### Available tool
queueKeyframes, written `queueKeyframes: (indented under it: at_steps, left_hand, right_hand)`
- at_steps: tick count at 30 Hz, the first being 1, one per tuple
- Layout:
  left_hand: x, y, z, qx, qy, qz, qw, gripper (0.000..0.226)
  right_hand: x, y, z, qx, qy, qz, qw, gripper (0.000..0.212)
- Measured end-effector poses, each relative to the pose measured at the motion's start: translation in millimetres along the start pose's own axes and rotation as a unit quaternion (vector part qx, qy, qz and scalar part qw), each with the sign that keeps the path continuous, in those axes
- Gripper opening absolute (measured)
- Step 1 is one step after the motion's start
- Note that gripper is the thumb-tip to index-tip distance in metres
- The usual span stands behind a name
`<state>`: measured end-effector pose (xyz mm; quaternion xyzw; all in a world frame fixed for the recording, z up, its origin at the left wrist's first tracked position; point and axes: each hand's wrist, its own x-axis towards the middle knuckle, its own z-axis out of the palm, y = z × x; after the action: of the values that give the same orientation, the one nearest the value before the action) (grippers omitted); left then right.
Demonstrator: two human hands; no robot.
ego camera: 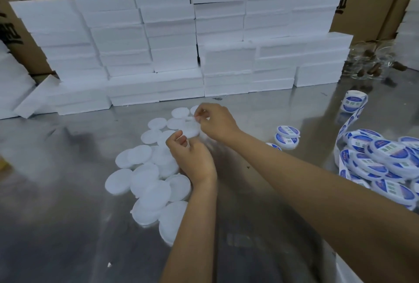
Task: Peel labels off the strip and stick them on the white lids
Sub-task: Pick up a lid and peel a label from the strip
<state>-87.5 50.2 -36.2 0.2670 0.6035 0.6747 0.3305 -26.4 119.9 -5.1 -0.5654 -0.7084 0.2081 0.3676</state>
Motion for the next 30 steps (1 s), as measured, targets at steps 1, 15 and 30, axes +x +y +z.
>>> queueKeyframes:
  at_steps: [1,15,30]
  left_hand:
    - [0,1,-1,-0.011,-0.004,-0.004,1.000,0.034]
    - [-57,17,3,-0.061,-0.281,0.079,0.955,0.025]
    - [-90,4,12,0.040,-0.354,0.063,0.932,0.027]
  right_hand:
    - [-3,-3,-6,0.030,0.011,0.011,0.999,0.016]
    - [-108,9,-109,0.173,0.018,0.096,0.980,0.012]
    - [-194,98,-145,-0.136,0.131,0.022,0.982,0.014]
